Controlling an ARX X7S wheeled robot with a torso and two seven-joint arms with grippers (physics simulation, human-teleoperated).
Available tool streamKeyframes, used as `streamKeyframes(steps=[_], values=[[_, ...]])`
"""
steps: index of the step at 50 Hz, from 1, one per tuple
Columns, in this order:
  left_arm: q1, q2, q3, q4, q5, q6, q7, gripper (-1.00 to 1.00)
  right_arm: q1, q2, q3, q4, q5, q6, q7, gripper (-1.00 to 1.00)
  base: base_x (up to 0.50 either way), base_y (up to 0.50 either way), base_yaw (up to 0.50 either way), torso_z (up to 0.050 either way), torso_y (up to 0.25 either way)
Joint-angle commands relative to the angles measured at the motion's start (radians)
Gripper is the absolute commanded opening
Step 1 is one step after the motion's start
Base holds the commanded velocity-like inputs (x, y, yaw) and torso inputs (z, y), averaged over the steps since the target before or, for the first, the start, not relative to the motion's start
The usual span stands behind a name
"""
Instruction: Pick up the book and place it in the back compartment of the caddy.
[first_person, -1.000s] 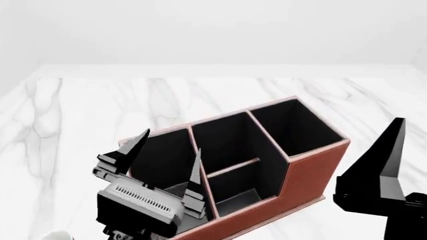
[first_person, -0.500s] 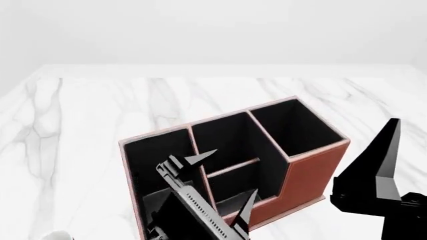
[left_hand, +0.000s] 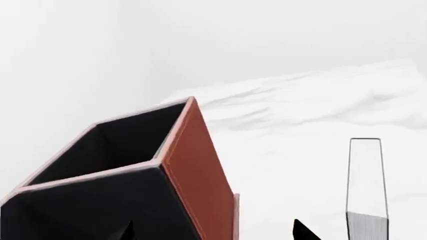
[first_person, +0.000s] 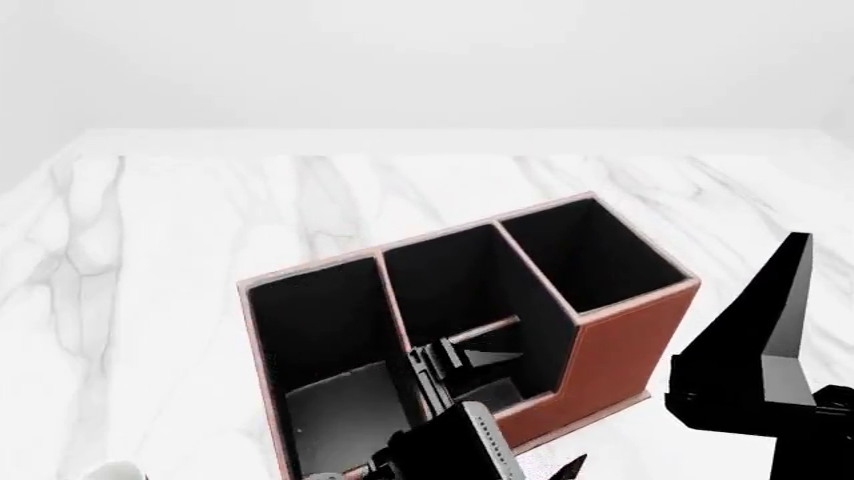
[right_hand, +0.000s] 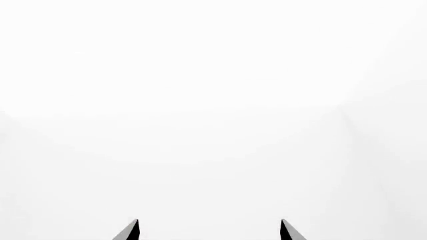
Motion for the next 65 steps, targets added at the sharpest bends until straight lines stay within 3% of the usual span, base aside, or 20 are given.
streamKeyframes(steps=[1, 29, 65], values=[[-0.041, 0.035, 0.065, -0.078, 0.037, 0.012, 0.055, 1.00, -0.003, -0.003, 0.016, -0.046, -0.003, 0.019, -0.009, 1.00, 0.00, 0.00, 0.00, 0.000, 0.000], [-0.040, 0.058, 0.186, -0.231, 0.076, 0.087, 0.075, 1.00, -0.020, 0.022, -0.004, -0.129, 0.002, 0.039, 0.004, 1.00, 0.00, 0.00, 0.00, 0.000, 0.000], [-0.062, 0.126, 0.266, -0.239, 0.073, 0.049, 0.073, 1.00, -0.022, 0.036, -0.020, -0.121, 0.001, 0.034, 0.019, 1.00, 0.00, 0.00, 0.00, 0.000, 0.000]])
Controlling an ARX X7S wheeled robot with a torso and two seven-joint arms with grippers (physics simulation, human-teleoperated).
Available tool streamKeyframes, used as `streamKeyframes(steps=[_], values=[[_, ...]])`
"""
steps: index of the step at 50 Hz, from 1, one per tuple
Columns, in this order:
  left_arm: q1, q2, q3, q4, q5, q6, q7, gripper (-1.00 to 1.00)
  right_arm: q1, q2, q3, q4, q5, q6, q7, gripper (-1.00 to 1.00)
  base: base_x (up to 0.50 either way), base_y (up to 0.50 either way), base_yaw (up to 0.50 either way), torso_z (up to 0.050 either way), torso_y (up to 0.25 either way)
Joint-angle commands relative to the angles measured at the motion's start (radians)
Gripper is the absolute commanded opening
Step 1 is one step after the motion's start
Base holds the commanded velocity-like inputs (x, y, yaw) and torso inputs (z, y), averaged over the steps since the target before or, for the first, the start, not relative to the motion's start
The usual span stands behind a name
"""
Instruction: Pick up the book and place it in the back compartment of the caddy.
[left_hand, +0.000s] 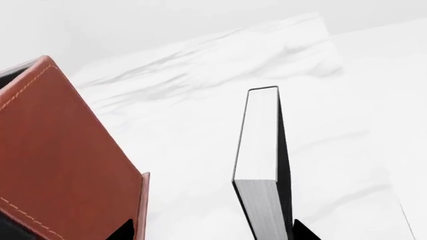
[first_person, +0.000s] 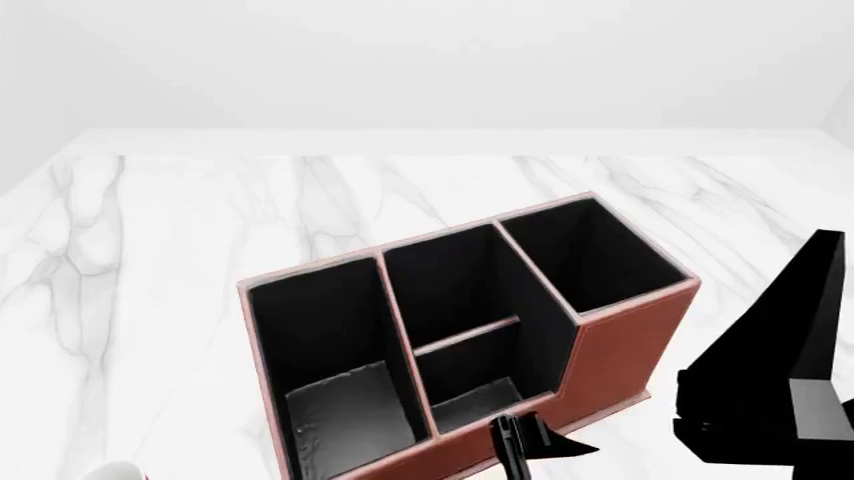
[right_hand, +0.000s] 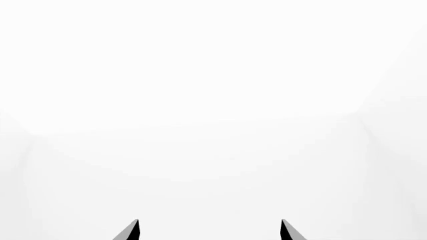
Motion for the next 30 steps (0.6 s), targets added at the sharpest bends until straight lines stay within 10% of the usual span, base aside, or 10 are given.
streamKeyframes(steps=[1, 30], values=[[-0.003, 0.031, -0.003, -0.005, 0.017, 0.008, 0.011, 1.00, 0.000, -0.012, 0.014, -0.001, -0.018, 0.001, -0.015, 1.00, 0.00, 0.00, 0.00, 0.000, 0.000], [-0.044, 0.088, 0.002, 0.002, -0.013, -0.013, -0.001, 1.00, -0.006, -0.006, -0.004, 0.013, -0.020, -0.017, -0.009, 1.00, 0.00, 0.00, 0.00, 0.000, 0.000]])
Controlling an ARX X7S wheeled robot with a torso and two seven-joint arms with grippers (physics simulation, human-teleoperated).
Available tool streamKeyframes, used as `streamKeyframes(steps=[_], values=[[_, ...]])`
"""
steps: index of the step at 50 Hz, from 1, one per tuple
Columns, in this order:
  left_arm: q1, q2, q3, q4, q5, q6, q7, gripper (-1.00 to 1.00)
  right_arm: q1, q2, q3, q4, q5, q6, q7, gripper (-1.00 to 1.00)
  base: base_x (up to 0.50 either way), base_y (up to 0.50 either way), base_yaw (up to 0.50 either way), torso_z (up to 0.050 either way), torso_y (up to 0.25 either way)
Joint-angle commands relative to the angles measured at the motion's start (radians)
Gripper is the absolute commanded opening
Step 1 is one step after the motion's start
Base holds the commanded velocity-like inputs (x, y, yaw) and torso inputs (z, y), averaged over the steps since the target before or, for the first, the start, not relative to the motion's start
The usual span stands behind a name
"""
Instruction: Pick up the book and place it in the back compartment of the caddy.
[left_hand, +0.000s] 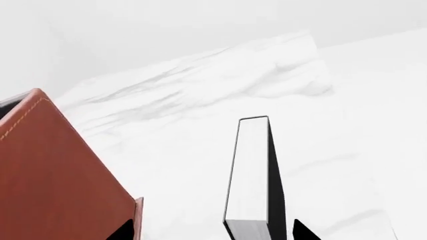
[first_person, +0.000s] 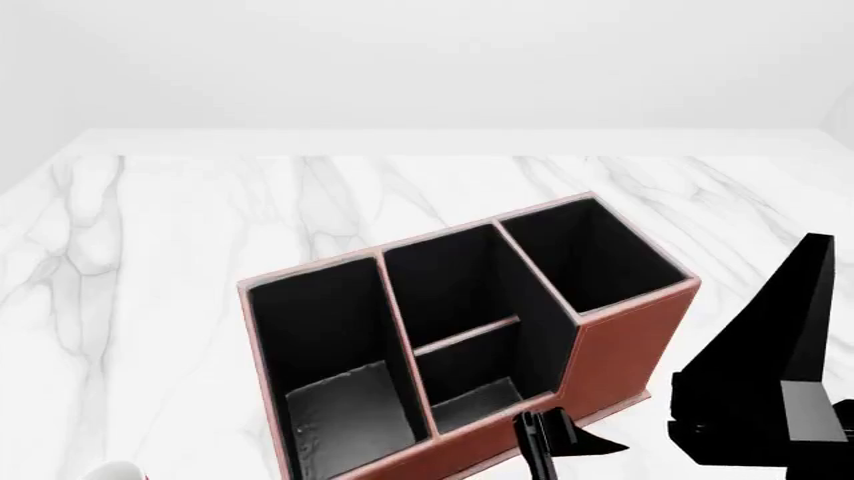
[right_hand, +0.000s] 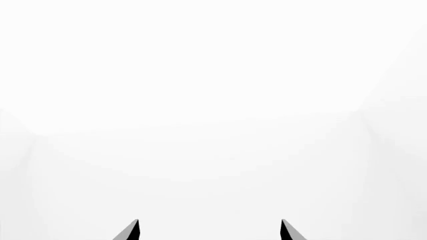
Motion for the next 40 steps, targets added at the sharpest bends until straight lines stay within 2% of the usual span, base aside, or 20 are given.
streamKeyframes(steps=[1, 40], values=[[-0.007, 0.046, -0.021, -0.001, 0.003, -0.001, 0.006, 1.00, -0.003, -0.014, 0.010, 0.001, -0.019, -0.004, -0.017, 1.00, 0.00, 0.00, 0.00, 0.000, 0.000], [-0.034, 0.095, 0.017, -0.126, -0.056, 0.083, -0.018, 1.00, -0.006, 0.002, 0.001, 0.003, -0.007, -0.011, -0.002, 1.00, 0.00, 0.00, 0.00, 0.000, 0.000]])
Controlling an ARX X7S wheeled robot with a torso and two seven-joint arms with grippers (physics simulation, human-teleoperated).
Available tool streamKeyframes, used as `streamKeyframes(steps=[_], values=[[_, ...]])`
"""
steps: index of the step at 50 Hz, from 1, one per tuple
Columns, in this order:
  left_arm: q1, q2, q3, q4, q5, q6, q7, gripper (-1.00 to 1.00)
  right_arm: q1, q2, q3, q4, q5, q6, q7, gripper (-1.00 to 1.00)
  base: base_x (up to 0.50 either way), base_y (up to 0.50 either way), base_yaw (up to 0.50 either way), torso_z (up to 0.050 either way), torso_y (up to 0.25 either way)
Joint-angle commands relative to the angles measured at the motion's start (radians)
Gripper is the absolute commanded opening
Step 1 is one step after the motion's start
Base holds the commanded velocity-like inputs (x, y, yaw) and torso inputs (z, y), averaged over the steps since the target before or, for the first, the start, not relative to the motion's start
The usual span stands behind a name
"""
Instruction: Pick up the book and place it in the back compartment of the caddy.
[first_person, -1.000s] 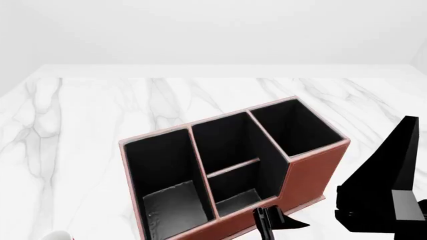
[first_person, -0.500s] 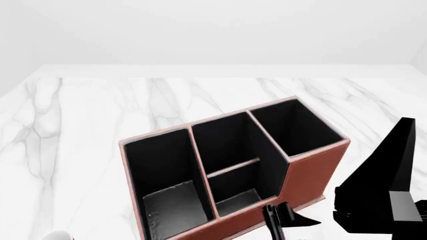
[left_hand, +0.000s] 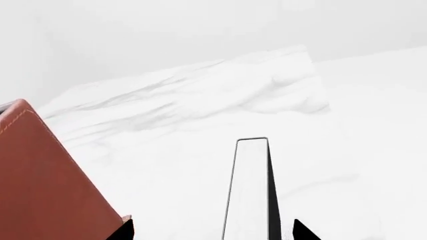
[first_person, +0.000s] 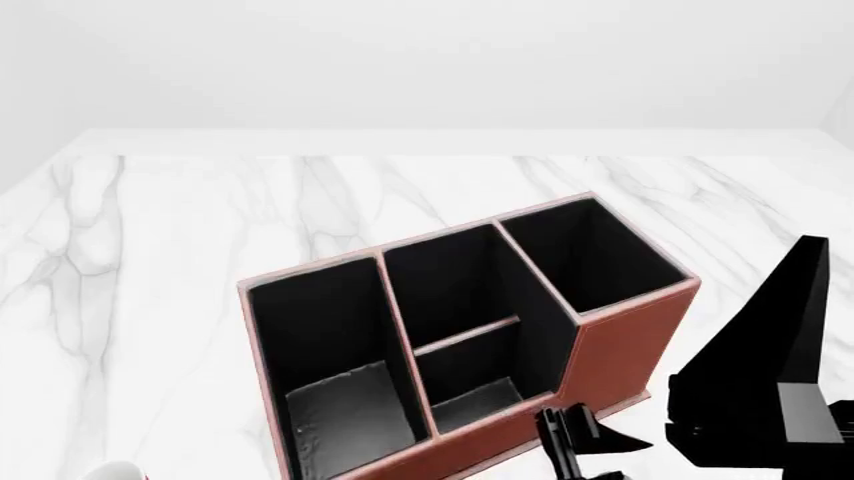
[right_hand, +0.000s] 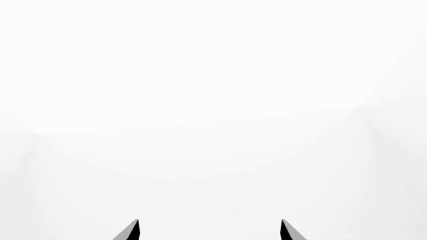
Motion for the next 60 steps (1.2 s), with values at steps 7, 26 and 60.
streamKeyframes(steps=[7, 26, 60], values=[[-0.020, 0.046, 0.017, -0.037, -0.007, 0.028, 0.002, 1.00, -0.004, -0.009, 0.018, -0.005, -0.009, -0.001, -0.012, 1.00, 0.00, 0.00, 0.00, 0.000, 0.000], [-0.044, 0.057, 0.074, -0.137, -0.049, 0.077, -0.033, 1.00, -0.005, -0.002, 0.014, 0.010, 0.004, -0.008, -0.006, 1.00, 0.00, 0.00, 0.00, 0.000, 0.000], [-0.113, 0.062, 0.190, -0.317, -0.188, 0.198, -0.125, 1.00, -0.011, -0.002, -0.002, 0.058, 0.005, -0.058, -0.010, 1.00, 0.00, 0.00, 0.00, 0.000, 0.000]])
